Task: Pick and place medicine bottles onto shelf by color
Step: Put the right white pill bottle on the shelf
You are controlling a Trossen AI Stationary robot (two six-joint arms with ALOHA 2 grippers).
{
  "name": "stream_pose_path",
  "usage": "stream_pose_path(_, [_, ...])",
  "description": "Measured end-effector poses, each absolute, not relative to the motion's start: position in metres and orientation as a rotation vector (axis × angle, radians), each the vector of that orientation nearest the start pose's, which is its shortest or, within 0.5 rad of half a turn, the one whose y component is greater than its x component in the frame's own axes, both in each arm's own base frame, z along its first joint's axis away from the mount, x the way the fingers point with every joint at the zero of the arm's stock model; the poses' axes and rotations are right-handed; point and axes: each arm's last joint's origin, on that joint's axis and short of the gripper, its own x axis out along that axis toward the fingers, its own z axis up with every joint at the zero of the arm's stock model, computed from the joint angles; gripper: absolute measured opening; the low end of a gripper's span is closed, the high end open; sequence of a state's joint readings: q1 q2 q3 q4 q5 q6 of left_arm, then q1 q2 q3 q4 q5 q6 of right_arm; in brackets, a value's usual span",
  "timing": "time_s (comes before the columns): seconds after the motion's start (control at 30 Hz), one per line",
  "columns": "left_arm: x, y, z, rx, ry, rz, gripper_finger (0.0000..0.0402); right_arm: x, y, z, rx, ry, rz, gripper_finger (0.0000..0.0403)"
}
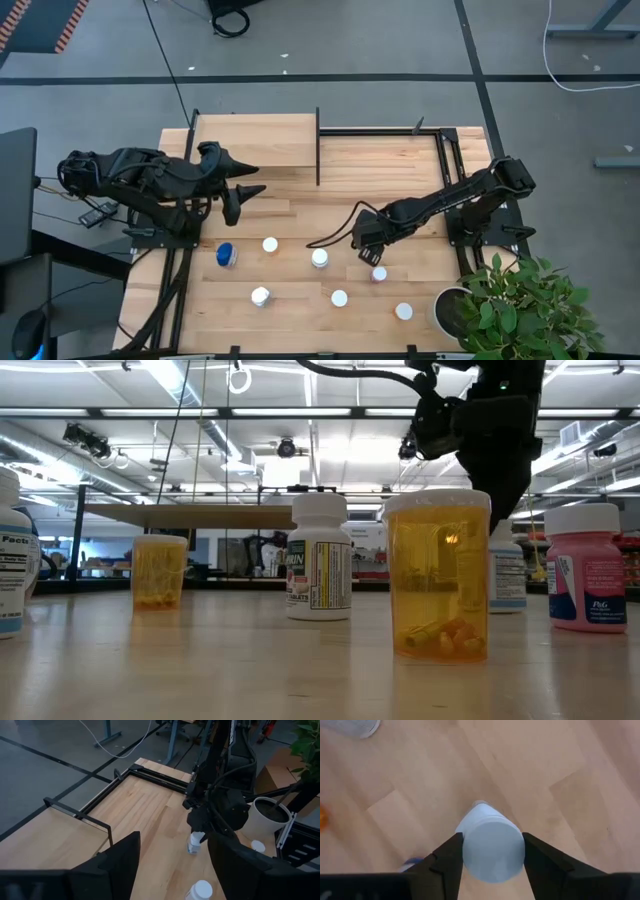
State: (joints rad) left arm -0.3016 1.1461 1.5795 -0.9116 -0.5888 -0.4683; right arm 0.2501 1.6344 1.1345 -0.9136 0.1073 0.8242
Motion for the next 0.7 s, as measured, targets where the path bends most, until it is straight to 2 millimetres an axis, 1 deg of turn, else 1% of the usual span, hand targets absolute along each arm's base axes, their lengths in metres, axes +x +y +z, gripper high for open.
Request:
stream_pose_path(0.07, [0.186, -0.041, 0.459, -0.251, 0.357, 0.375, 0.0239, 0.291, 0.071, 0.215, 0.451, 1.321, -0.439, 0.0182])
stream_pose_path(0.13, [0.186, -0.041, 0.459, -0.248, 0.357, 0.375, 0.0237, 0.296, 0.07, 0.228, 0.465, 1.3, -0.425, 0.0183])
stream_pose_path(0.2, [0.186, -0.041, 0.459, -0.243, 0.359, 0.374, 0.0235, 0.303, 0.067, 0.245, 0.465, 1.271, -0.413, 0.0185])
stream_pose_path(0.3, [0.183, -0.04, 0.46, -0.245, 0.356, 0.373, 0.0234, 0.314, 0.058, 0.276, 0.468, 1.173, -0.419, 0.0185])
stream_pose_path(0.43, [0.176, -0.038, 0.463, -0.255, 0.338, 0.37, 0.0233, 0.325, 0.035, 0.312, 0.472, 1.051, -0.446, 0.0185])
stream_pose_path(0.63, [0.172, -0.037, 0.465, -0.258, 0.33, 0.368, 0.0233, 0.335, -0.005, 0.353, 0.397, 0.924, -0.441, 0.0184])
stream_pose_path(0.7, [0.171, -0.036, 0.465, -0.257, 0.331, 0.368, 0.0233, 0.342, -0.017, 0.362, 0.35, 0.92, -0.43, 0.0184])
